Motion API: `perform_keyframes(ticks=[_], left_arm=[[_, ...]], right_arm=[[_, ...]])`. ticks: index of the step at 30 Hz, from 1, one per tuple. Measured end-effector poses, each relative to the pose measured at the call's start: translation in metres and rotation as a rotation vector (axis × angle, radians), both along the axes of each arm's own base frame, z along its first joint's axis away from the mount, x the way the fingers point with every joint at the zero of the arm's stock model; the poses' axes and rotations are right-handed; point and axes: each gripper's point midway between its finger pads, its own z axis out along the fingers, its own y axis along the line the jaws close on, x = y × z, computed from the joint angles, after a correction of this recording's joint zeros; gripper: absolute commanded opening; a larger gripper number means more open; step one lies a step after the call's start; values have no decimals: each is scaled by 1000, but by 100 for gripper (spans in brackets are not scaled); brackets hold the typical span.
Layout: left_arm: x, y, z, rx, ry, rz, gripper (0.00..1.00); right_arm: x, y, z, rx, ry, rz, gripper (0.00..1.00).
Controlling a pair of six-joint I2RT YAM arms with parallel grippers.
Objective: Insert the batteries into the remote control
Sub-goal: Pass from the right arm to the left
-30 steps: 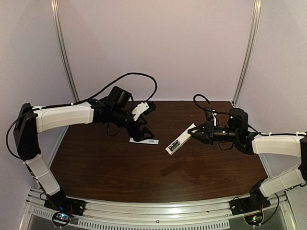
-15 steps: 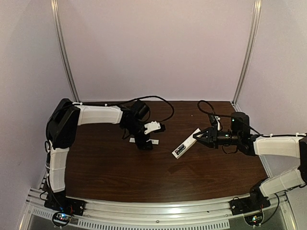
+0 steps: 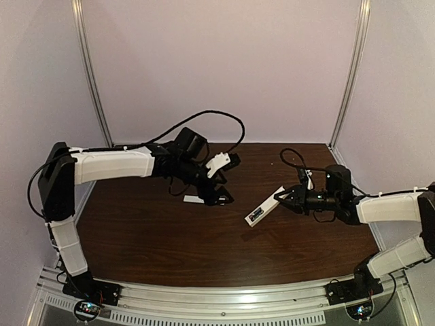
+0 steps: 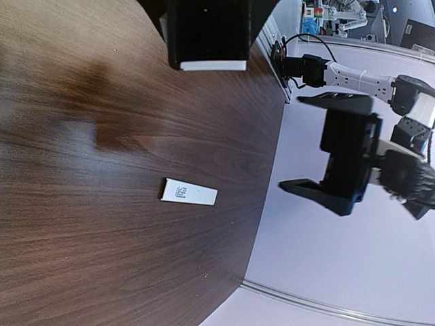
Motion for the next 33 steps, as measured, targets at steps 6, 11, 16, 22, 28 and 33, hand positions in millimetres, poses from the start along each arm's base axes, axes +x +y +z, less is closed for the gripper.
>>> perform_keyframes(ticks=[6, 11, 16, 22, 28, 33], left_arm=[[-16, -52, 57, -177, -10, 49, 78], [-17, -89, 52, -173, 7, 79, 75], [-17, -101, 28, -121, 40, 99, 68], [-19, -104, 8, -71, 62, 105, 64], [-22, -111, 5, -65, 64, 94, 63], [-25, -114, -3, -53, 79, 83, 57]], right_arm=[[1, 8, -1, 4, 1, -13, 0], [1, 13, 2, 12, -10, -18, 1], [1, 16, 3, 18, -9, -24, 2], [0, 18, 5, 23, -17, -21, 3], [2, 21, 3, 28, -11, -24, 4], [0, 24, 0, 27, -2, -17, 4]])
